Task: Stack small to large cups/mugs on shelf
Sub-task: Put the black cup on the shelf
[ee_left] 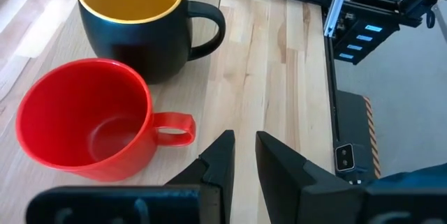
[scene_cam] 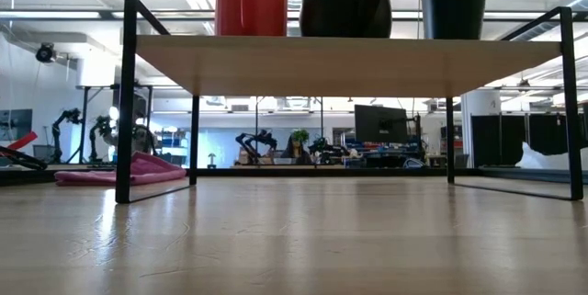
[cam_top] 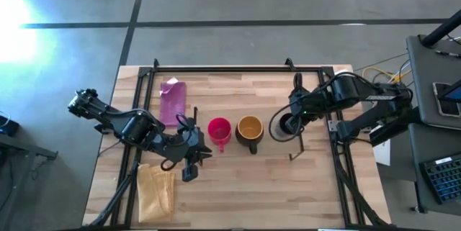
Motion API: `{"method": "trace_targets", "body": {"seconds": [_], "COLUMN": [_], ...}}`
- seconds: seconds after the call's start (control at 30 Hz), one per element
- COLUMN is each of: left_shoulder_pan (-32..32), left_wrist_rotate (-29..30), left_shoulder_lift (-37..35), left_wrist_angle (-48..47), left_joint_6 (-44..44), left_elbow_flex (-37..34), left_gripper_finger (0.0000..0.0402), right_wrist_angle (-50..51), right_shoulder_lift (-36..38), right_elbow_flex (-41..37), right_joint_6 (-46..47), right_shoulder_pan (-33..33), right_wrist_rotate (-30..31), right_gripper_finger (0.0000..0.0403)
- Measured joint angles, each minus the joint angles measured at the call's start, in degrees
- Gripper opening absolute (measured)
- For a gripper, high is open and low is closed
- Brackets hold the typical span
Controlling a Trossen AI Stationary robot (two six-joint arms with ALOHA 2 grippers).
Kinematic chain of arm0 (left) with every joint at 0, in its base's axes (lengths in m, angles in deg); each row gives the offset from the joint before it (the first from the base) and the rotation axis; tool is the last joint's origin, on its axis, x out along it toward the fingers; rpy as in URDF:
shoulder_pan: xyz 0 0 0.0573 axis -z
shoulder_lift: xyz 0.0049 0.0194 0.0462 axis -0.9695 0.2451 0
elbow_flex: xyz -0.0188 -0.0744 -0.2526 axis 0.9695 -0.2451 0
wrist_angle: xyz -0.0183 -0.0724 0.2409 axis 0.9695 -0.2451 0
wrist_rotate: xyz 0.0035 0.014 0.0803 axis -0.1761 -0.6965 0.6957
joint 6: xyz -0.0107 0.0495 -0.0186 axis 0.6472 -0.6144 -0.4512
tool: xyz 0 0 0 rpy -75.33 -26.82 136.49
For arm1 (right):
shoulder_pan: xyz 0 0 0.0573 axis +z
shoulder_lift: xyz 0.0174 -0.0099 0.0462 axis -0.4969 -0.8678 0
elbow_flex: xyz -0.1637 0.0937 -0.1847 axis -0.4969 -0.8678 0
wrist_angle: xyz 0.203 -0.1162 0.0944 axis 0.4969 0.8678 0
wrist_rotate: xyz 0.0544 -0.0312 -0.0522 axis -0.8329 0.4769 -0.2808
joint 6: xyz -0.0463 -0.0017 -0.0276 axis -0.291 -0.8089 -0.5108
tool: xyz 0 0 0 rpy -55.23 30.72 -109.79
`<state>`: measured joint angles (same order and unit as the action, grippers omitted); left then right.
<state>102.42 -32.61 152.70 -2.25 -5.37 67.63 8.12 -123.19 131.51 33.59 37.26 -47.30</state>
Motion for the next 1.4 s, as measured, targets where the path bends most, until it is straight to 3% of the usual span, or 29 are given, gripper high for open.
{"method": "trace_targets", "body": {"seconds": [0.33, 0.97, 1.4], "left_shoulder_pan": [0.0, 0.0, 0.0], "left_wrist_rotate": [0.0, 0.0, 0.0], "left_shoulder_lift": [0.0, 0.0, 0.0], "left_wrist_angle": [-0.1, -0.2, -0.2], "left_joint_6": [0.0, -0.1, -0.1], "left_elbow_flex": [-0.2, -0.2, -0.2], "left_gripper_finger": [0.0045, 0.0045, 0.0045], "right_wrist_angle": [-0.8, -0.6, -0.4], "right_shoulder_lift": [0.0, -2.1, -1.1], "right_elbow_flex": [0.0, -0.1, 4.4], "right_joint_6": [1.0, -1.3, -2.9], "right_shoulder_pan": [0.0, 0.0, 0.0], "right_wrist_rotate": [-0.1, -2.0, -1.9], "right_gripper_finger": [0.0071, 0.0059, 0.0098]}}
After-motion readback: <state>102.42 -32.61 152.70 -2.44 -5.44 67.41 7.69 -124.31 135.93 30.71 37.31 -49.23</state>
